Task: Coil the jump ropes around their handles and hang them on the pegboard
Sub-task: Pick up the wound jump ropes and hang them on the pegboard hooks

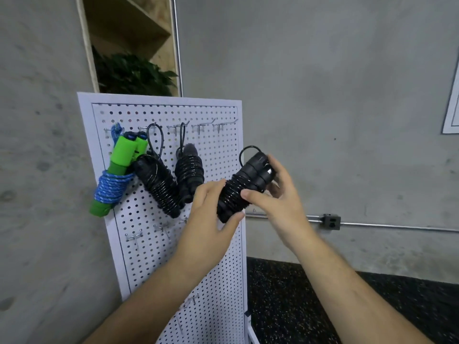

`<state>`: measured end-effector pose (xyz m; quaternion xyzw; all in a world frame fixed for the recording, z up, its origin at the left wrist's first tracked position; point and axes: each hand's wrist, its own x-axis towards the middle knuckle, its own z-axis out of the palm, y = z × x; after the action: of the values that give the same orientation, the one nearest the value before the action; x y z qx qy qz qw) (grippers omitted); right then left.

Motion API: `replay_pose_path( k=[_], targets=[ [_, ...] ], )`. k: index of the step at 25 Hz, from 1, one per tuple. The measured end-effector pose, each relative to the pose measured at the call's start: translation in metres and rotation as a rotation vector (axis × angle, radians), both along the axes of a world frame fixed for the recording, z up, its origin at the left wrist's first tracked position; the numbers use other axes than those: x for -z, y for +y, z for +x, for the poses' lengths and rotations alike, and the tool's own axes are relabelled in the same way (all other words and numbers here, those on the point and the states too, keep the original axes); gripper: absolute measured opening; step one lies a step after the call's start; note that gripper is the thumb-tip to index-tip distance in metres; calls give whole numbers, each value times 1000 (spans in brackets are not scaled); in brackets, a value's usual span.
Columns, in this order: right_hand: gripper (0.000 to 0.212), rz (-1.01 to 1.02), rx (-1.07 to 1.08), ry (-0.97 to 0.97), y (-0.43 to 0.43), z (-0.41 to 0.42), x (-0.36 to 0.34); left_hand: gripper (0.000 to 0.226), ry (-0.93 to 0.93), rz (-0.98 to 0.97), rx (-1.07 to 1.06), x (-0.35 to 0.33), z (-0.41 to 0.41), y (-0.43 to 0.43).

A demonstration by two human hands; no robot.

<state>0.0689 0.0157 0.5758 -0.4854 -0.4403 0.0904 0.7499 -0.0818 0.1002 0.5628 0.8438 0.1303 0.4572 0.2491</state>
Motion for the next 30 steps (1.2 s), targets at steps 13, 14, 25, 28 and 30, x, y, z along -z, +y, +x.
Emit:
replay_pose_path(
  k=[13,14,25,28,30],
  targets=[
    [89,-42,-93,-37,63,21,-78,67,24,497,-609,-59,28,39],
    [89,-43,-95,-28,67,23,-79,68,27,508,-623,-61,30,43],
    [70,-133,-62,-82,90,27,-67,58,234,550,-651,-56,40,63],
    [73,-166,-6,-155,85,23,-58,62,269,582,-661,-48,38,67],
    [70,-182,57,-206,84,20,-51,62,273,597,-656,-44,37,69]
  ],
)
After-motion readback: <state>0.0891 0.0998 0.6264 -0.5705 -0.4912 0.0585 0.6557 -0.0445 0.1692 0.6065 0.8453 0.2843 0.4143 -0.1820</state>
